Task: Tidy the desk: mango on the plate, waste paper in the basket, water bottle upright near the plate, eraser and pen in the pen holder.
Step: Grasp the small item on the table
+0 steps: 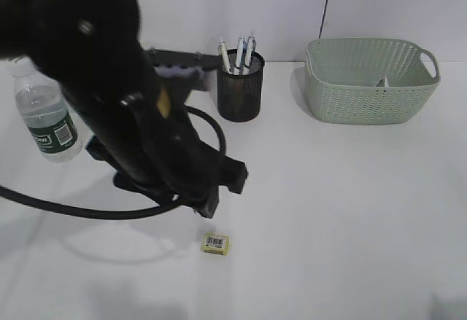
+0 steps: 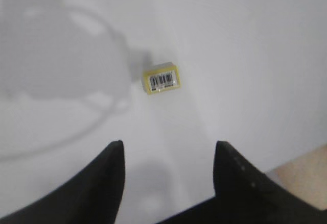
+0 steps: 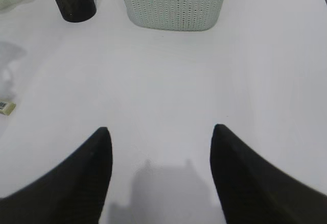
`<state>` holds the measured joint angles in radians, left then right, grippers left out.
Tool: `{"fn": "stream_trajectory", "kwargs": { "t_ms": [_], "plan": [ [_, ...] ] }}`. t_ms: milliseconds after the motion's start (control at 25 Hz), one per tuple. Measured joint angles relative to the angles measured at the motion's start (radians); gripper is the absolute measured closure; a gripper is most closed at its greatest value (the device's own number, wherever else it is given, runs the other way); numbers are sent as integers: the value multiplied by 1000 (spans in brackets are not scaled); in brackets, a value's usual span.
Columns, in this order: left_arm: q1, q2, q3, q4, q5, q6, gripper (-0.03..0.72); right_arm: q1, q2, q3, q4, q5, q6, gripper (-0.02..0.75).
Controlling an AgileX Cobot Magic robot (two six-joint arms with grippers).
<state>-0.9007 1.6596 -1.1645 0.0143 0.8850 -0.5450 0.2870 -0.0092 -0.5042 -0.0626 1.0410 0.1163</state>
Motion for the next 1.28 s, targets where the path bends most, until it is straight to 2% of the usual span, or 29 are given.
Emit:
{"fn": "stream_trajectory", "kwargs": {
  "t_ms": [160, 480, 920, 1280],
  "plan": [
    [0, 81, -3, 6, -44, -28, 262, 0, 0, 0, 0, 0, 0, 253],
    [0, 214, -20, -4, -66, -77, 189, 0, 0, 0, 4, 0, 0, 253],
    [0, 320, -38, 85, -109, -167, 193, 0, 0, 0, 7, 0, 1, 253],
    [2, 334, -75, 84, -154, -196, 197, 0, 0, 0, 7, 0, 1, 253]
  ]
}}
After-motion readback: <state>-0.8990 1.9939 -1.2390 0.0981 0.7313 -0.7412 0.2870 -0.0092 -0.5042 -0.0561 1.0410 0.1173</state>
